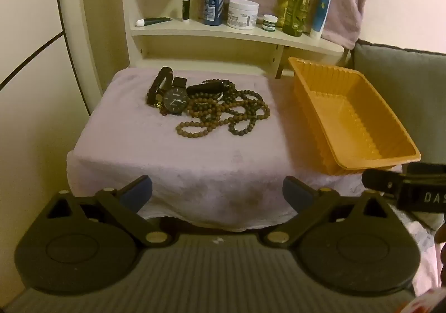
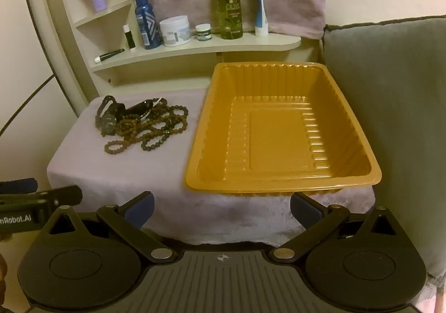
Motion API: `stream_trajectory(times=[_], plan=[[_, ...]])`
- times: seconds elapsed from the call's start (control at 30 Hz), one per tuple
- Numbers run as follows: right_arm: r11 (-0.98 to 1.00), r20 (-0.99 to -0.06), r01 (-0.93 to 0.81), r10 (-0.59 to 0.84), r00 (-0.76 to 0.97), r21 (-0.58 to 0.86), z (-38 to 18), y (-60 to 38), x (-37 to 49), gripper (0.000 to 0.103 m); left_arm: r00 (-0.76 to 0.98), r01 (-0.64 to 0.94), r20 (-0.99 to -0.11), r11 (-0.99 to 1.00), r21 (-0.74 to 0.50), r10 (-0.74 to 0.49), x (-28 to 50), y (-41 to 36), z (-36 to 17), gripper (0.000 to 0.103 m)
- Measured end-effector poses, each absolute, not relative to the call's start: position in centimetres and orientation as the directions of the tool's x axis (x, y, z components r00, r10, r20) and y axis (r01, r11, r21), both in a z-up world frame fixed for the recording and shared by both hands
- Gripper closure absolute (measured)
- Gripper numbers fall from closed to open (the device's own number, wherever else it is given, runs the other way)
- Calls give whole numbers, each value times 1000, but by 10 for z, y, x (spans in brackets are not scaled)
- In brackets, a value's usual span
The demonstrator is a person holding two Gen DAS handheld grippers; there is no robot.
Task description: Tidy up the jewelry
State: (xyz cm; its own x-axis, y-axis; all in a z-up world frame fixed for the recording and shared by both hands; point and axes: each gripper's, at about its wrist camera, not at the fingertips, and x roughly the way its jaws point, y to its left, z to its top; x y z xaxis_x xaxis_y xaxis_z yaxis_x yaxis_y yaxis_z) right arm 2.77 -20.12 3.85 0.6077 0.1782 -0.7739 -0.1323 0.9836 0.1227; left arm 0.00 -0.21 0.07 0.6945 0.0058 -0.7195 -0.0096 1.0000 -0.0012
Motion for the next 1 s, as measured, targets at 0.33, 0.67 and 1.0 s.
stream_trajectory(times=[0.33, 0.67, 1.0], plan=[[982, -772, -133, 185, 608, 131, 34, -205, 28, 0, 705, -42, -709, 997, -57, -11, -3, 1, 3, 5], [984, -774, -128, 179, 608, 126, 37, -202, 27, 0, 709, -32, -705, 997, -66, -24, -4, 4, 5, 5], [984, -772, -127, 177, 611, 126, 37, -202, 27, 0, 711, -31, -703, 997, -68, -26, -3, 4, 8, 5]])
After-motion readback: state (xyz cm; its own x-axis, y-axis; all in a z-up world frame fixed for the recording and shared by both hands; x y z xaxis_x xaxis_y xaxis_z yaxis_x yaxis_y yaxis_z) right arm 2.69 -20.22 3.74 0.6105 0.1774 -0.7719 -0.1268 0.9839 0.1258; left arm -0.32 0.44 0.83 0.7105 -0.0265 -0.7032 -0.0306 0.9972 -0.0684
